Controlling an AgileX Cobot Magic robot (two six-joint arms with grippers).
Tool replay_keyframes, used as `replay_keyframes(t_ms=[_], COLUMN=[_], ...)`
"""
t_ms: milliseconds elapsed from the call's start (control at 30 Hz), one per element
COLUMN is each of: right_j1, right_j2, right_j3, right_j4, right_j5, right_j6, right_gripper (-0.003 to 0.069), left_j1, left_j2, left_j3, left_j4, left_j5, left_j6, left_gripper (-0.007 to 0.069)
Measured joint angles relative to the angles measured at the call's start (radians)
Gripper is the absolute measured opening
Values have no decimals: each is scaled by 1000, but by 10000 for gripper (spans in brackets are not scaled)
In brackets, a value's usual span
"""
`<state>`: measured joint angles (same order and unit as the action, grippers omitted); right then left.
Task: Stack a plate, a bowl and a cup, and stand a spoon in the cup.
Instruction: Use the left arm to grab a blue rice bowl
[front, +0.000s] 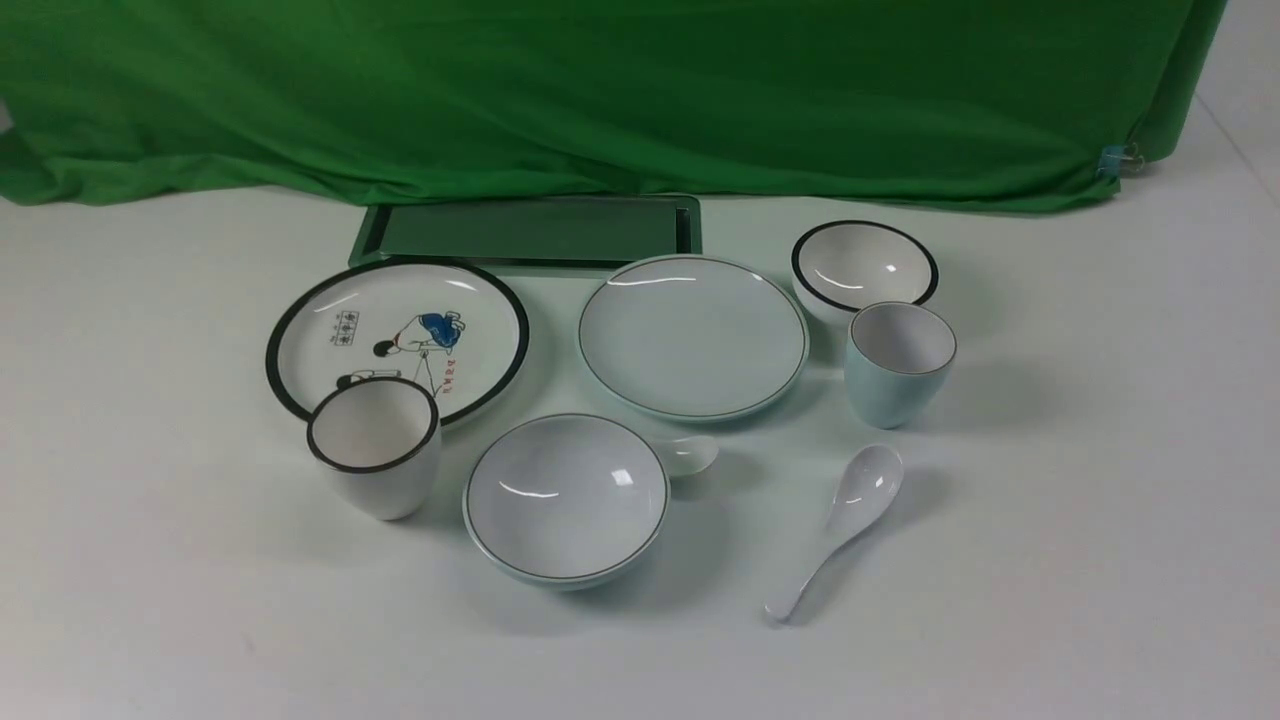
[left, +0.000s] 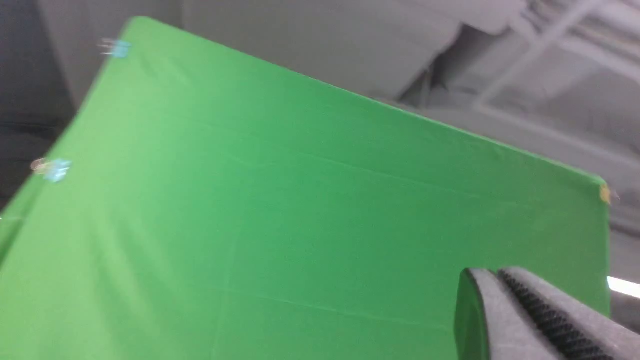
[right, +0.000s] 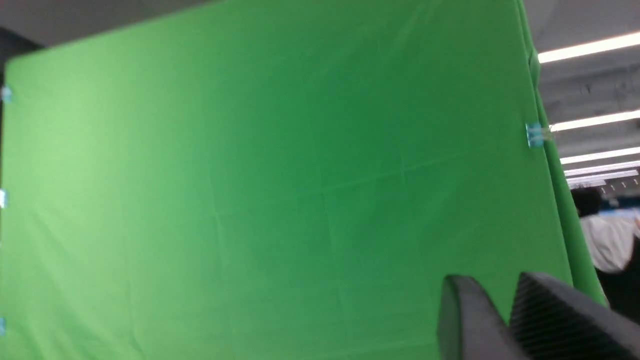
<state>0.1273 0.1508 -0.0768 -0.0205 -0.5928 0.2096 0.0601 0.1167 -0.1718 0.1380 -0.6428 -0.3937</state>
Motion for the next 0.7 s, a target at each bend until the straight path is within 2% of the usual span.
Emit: replay_keyframes(t_ms=[67,100,200,233,300,400,500,533,600,700], right_j1=[0,0,0,0,0,0,0,0,0,8], right_j2=[114,189,329,340,460,590,711,740,811,874], right_j3=[-116,-173,-253,-258,-304,-355,-417,-440,-491,-544], right_j4=[0,0,0,0,0,0,0,3,11,21], right_j5=[55,84,136,140,208,354,583,639,756,840], right_j6=[-78,-155,-308,-317,-392,-418,-390,-377,-353,-340], right_gripper=[48,18,13,13,13,13,14,14,14,14], left_j1=[0,0,0,0,0,0,0,0,0,-1], left_j2=[110,185,332,354,476,609,730,763,845,926], left_j3=[-143,-216,-317,-323,-385,-449,-522,-543,-568,-581], left_j4=[120,159,188,194,287,655,1253,1357,1496,1557], left_j5=[95,129,162,164,188,204,119,73,-66,-144], left_j6=[-7,-10,-57,-70,-189,-583,-1188,-1305,-1465,-1519], left_gripper=[-27,-27,-27,-27,-27,-27,-27,-27,-27,-27])
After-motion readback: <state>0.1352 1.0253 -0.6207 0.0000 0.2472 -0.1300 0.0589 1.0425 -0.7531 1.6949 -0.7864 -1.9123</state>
